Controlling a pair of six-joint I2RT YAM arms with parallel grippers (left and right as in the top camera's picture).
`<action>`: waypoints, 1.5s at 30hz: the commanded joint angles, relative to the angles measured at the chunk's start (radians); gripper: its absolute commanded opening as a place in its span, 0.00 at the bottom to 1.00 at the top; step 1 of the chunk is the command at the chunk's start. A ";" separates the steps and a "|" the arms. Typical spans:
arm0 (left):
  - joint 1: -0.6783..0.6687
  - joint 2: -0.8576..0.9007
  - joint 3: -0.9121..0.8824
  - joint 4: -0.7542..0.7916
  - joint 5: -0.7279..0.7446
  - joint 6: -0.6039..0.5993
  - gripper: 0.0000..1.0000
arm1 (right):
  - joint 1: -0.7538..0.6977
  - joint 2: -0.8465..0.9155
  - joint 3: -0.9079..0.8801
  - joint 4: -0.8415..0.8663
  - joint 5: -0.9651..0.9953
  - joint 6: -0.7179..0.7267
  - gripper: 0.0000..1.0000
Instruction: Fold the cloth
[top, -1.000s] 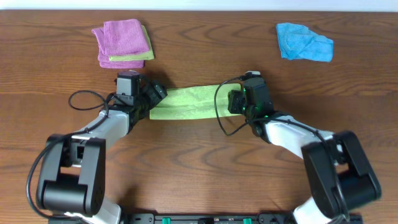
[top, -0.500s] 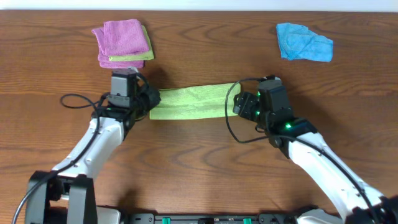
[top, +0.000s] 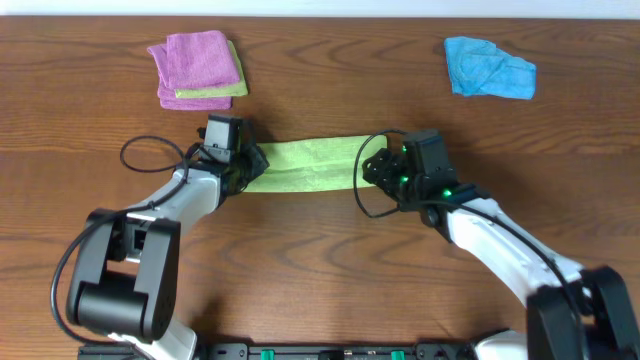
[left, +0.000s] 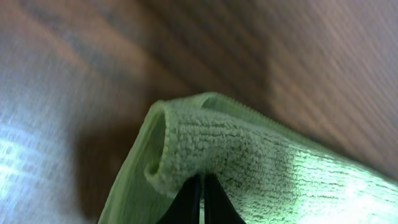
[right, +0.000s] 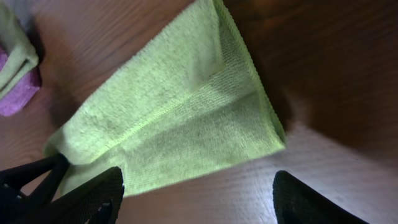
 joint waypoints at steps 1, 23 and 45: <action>-0.001 0.037 0.041 -0.006 -0.031 0.021 0.06 | 0.005 0.057 -0.008 0.036 -0.025 0.053 0.77; -0.002 0.055 0.048 -0.113 -0.033 0.059 0.06 | 0.006 0.268 -0.008 0.199 0.050 0.130 0.69; -0.002 0.055 0.048 -0.131 -0.035 0.074 0.06 | 0.011 0.180 -0.006 0.251 0.102 -0.385 0.01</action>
